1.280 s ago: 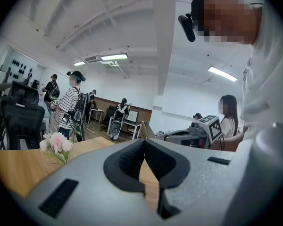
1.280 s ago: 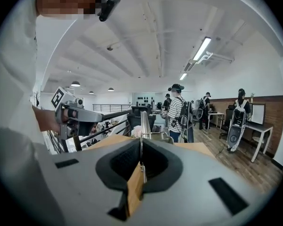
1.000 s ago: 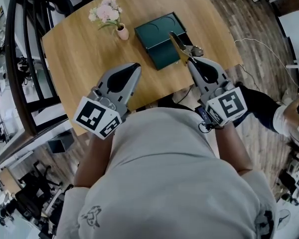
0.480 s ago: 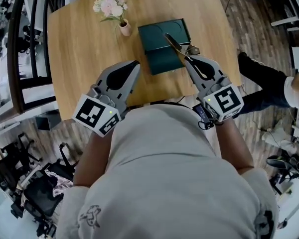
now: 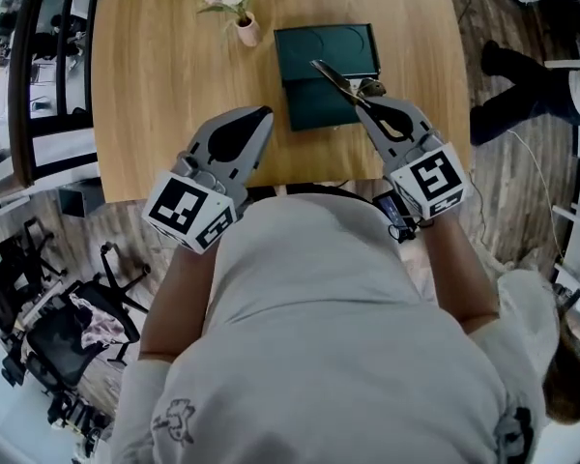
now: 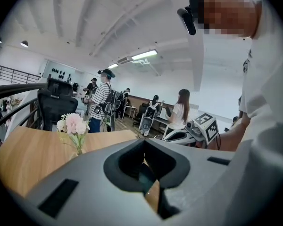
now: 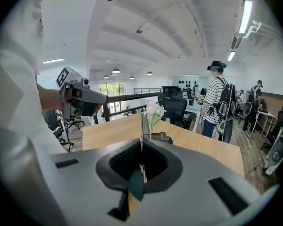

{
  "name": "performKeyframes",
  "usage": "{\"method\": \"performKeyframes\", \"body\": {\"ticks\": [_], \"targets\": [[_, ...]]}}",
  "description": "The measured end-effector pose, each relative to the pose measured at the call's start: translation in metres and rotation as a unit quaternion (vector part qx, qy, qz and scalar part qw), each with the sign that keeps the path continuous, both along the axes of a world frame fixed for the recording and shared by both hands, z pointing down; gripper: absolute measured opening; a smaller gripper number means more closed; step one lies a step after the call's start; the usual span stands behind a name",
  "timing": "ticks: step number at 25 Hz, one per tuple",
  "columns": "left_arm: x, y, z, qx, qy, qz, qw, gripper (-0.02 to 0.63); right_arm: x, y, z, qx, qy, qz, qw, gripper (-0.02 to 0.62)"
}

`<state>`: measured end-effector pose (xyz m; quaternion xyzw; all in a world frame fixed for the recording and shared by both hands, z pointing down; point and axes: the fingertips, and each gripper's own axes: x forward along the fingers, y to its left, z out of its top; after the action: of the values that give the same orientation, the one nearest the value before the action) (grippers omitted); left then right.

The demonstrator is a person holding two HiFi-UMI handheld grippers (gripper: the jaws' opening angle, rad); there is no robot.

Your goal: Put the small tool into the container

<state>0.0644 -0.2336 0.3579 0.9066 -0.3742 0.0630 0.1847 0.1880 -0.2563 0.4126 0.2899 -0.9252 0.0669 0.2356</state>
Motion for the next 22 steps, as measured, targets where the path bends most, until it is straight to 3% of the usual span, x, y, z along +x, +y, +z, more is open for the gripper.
{"method": "performKeyframes", "body": {"ticks": [12,22], "targets": [[0.012,-0.005,0.046,-0.038,-0.011,-0.014,0.9991,0.006,0.006,-0.003,0.067,-0.054,0.043,-0.046,0.997,0.009],[0.011,-0.011,0.1,-0.071,-0.024,-0.016,0.9971,0.006,-0.007,-0.001,0.139,-0.109,0.086,-0.087,0.986,0.009]]}}
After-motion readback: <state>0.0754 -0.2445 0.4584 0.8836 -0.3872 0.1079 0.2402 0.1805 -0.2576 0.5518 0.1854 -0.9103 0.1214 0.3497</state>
